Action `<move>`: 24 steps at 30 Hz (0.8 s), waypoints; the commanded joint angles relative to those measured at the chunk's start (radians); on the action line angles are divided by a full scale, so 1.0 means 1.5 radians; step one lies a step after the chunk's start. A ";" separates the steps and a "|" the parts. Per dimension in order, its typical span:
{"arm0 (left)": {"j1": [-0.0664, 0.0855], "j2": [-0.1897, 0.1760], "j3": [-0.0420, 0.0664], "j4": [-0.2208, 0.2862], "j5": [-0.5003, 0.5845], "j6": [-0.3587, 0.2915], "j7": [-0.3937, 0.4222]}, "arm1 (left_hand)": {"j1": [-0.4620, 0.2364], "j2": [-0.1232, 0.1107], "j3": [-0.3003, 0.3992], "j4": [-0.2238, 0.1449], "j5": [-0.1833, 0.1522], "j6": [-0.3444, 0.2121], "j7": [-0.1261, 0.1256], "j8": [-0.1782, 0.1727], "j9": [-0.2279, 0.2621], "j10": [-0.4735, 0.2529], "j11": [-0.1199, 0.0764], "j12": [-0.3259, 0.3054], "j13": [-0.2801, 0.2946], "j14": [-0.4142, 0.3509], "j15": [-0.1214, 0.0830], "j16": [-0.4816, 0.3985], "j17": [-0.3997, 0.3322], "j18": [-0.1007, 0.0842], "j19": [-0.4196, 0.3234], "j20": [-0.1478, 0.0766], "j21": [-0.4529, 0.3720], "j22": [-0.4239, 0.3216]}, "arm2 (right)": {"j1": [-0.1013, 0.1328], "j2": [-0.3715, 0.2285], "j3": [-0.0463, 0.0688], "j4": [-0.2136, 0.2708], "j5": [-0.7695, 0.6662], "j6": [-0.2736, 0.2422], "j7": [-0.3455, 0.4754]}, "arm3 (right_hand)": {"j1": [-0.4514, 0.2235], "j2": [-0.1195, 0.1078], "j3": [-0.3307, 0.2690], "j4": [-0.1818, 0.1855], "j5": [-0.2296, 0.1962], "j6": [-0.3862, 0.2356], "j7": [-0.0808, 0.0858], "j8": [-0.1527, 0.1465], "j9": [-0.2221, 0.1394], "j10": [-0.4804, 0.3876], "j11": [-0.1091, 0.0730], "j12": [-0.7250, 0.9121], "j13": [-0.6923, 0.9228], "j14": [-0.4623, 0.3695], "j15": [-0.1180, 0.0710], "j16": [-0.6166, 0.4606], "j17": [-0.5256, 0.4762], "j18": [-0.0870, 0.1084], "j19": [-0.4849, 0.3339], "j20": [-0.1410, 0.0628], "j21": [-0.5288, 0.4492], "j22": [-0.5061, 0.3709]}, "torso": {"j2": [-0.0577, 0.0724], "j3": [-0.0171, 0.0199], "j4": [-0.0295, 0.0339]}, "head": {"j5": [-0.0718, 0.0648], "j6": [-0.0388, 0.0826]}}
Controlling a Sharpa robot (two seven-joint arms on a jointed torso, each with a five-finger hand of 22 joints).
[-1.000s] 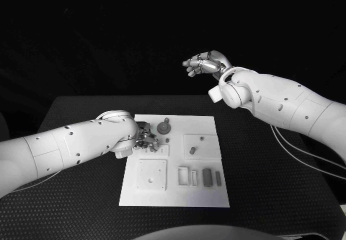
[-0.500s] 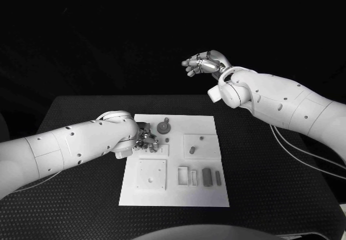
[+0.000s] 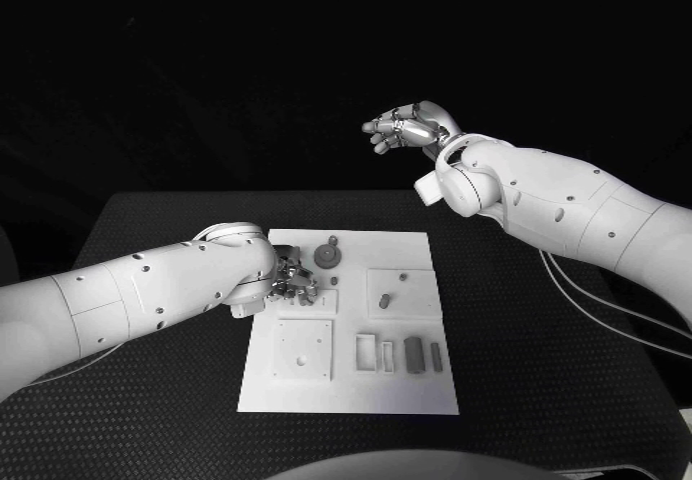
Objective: Assemble the parts on the task board
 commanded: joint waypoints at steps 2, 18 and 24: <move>-0.003 0.001 -0.001 -0.002 -0.008 0.000 -0.001 | -0.002 0.008 0.025 0.022 0.000 0.084 -0.044 0.001 0.001 -0.004 -0.006 0.005 -0.001 0.010 -0.022 0.003 -0.001 0.011 -0.004 -0.067 0.004 0.004 | 0.000 0.000 0.000 0.002 -0.002 0.009 0.005 | 0.006 0.002 -0.003 0.000 0.004 -0.004 0.018 0.003 -0.001 0.004 0.000 -0.003 -0.001 0.001 0.004 -0.003 -0.001 0.000 -0.004 0.001 -0.004 0.000 | 0.000 -0.0003 -0.0001 | 0.000 0.000; -0.004 -0.010 -0.001 0.009 -0.016 -0.040 0.009 | -0.002 0.008 0.028 0.023 -0.004 0.084 -0.044 0.000 0.004 -0.004 -0.006 0.005 -0.002 0.010 -0.022 0.004 -0.004 0.011 -0.004 -0.067 0.005 0.004 | -0.001 -0.001 0.000 0.001 -0.002 0.009 0.006 | 0.004 0.003 -0.004 0.002 0.004 -0.004 0.018 0.003 -0.002 0.005 0.000 -0.004 -0.004 0.001 0.004 -0.005 -0.001 0.000 -0.005 0.001 -0.005 0.000 | 0.000 -0.0004 0.0001 | -0.001 -0.001; -0.005 -0.012 -0.001 0.012 -0.016 -0.051 0.011 | -0.002 0.009 0.029 0.024 -0.007 0.084 -0.044 -0.001 0.005 -0.004 -0.006 0.005 -0.002 0.009 -0.022 0.005 -0.005 0.011 -0.004 -0.067 0.005 0.004 | -0.003 -0.001 0.000 0.000 -0.002 0.009 0.006 | 0.003 0.003 -0.005 0.002 0.005 -0.004 0.018 0.003 -0.002 0.005 0.001 -0.004 -0.005 0.001 0.004 -0.005 -0.001 0.000 -0.005 0.001 -0.005 0.000 | 0.000 -0.0002 0.0006 | 0.000 -0.001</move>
